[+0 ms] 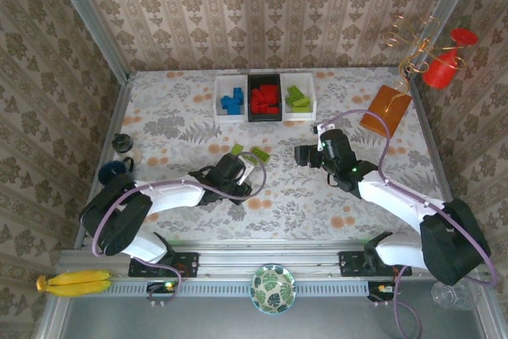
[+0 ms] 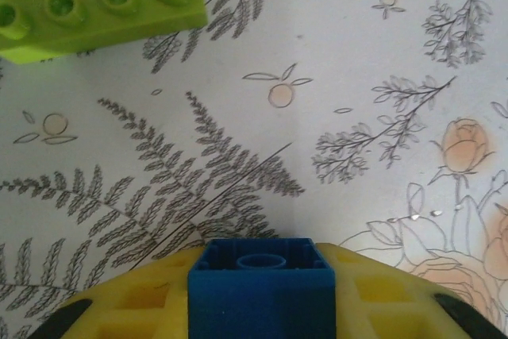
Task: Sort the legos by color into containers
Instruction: Pick up the lego from the middle-left of the table, then place the lego in the container.
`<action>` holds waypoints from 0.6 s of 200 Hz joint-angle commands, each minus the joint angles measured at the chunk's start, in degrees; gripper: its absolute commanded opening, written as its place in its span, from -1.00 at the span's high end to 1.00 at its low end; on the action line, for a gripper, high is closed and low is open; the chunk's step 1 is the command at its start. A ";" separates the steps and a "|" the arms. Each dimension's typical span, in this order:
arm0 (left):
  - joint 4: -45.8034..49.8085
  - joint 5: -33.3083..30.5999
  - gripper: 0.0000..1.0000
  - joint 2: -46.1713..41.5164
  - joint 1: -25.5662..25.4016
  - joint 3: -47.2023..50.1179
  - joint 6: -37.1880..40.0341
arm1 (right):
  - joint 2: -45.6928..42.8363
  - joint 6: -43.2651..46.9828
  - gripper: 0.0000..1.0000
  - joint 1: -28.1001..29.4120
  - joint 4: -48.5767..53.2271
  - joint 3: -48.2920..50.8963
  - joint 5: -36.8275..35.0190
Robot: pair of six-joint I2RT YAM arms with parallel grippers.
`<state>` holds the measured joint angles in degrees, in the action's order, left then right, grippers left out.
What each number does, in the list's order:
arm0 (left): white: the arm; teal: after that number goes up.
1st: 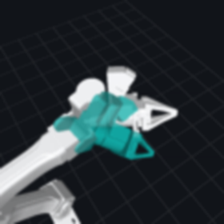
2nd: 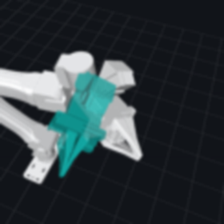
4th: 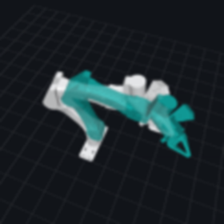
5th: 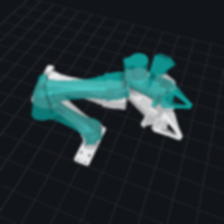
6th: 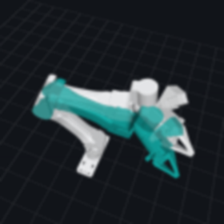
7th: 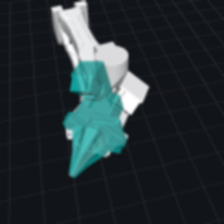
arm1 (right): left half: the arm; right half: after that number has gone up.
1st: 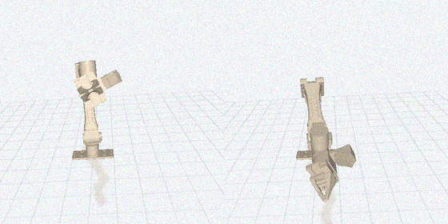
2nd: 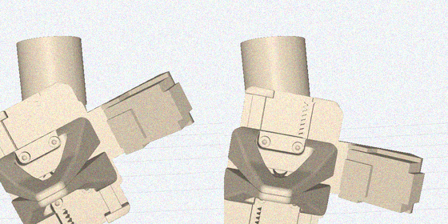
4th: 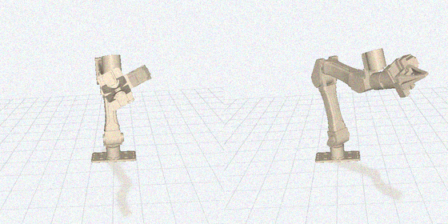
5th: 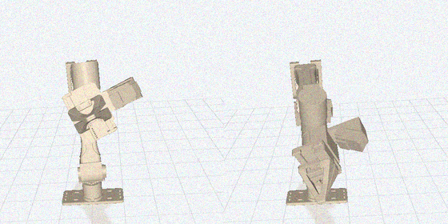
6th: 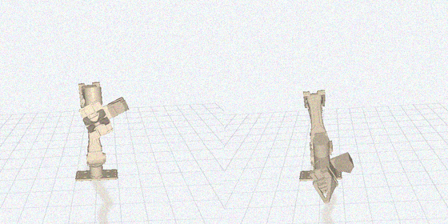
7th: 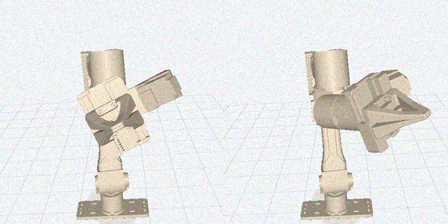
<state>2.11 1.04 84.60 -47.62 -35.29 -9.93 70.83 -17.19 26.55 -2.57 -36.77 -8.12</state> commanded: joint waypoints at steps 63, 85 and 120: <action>-10.65 -3.81 0.47 -0.33 16.94 -15.94 -5.74 | -2.88 -1.86 -0.74 -0.53 -2.57 2.52 1.41; -10.03 -4.93 0.47 7.66 20.28 -25.27 -3.39 | -4.87 -2.01 -0.74 -0.53 -2.67 3.39 1.53; -11.37 -4.82 0.46 20.91 24.88 -38.22 -2.52 | -6.92 -2.07 -0.74 -0.53 -3.08 4.52 0.93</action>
<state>-8.67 -3.09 98.26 -25.28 -66.43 -13.98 65.60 -18.24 26.28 -4.40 -33.54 -7.07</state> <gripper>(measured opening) 0.343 0.870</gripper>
